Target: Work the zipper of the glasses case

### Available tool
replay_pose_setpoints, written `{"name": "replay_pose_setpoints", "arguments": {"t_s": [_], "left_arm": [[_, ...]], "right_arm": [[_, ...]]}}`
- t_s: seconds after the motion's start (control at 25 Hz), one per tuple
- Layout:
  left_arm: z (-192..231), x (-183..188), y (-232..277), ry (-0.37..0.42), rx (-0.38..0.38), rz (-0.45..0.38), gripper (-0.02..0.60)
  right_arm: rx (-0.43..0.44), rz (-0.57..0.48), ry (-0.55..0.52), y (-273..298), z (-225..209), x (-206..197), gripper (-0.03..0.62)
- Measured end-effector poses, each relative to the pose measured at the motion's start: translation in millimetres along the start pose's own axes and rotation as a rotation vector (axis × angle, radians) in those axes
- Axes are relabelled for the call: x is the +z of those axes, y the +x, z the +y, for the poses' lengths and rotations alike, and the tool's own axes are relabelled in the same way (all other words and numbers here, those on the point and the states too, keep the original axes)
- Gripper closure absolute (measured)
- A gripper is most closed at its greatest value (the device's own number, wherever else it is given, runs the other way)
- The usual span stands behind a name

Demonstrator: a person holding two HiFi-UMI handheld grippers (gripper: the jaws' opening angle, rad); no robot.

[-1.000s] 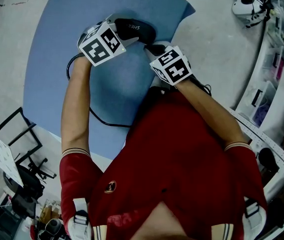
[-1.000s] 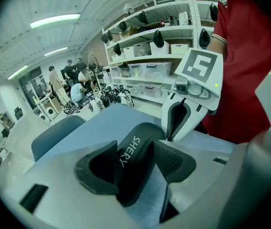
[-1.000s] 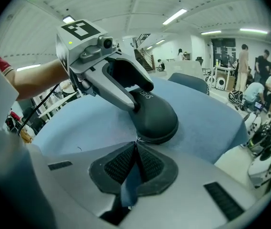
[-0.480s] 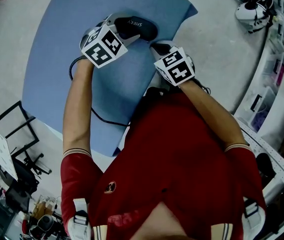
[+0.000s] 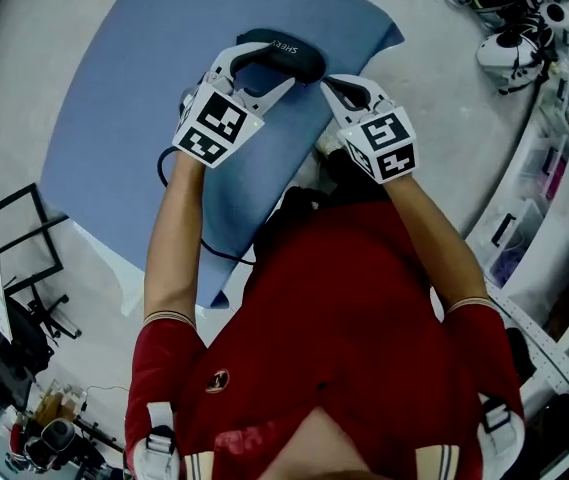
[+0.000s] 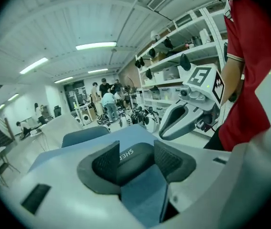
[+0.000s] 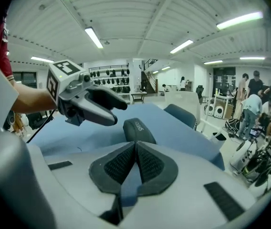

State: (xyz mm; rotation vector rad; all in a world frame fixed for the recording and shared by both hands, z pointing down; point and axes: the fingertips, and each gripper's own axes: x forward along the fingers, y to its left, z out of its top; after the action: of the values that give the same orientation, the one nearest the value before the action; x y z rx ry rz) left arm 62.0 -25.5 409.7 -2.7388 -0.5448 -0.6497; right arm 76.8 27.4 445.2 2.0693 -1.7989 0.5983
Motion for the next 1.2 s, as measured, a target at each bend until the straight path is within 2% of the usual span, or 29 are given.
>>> {"name": "replay_pose_setpoints", "arguments": {"t_s": [0.28,0.48,0.72,0.96,1.2], "left_arm": [[-9.4,26.8,-37.1,-0.170,0.222,-0.134,0.386],[-2.8,50.5,-73.0,-0.282,0.413,-0.232,0.463],[-14.1,80.5,-90.0,-0.386,0.623,-0.349,0.531],[-30.5,95.4,-86.9,-0.450,0.848,-0.407,0.571],[-56.6,104.2,-89.7,-0.461,1.026,-0.437,0.574]], "right_arm": [[0.145,-0.184,-0.122,-21.3,9.4,52.8,0.592],[0.276,-0.332,-0.167,-36.9,22.1,94.3,0.594],[0.482,-0.484,-0.189,-65.6,26.7,123.7,0.594],[0.676,-0.532,-0.214,-86.3,23.0,128.3,0.595],[0.845,-0.537,-0.226,-101.7,29.2,118.4,0.595]]}}
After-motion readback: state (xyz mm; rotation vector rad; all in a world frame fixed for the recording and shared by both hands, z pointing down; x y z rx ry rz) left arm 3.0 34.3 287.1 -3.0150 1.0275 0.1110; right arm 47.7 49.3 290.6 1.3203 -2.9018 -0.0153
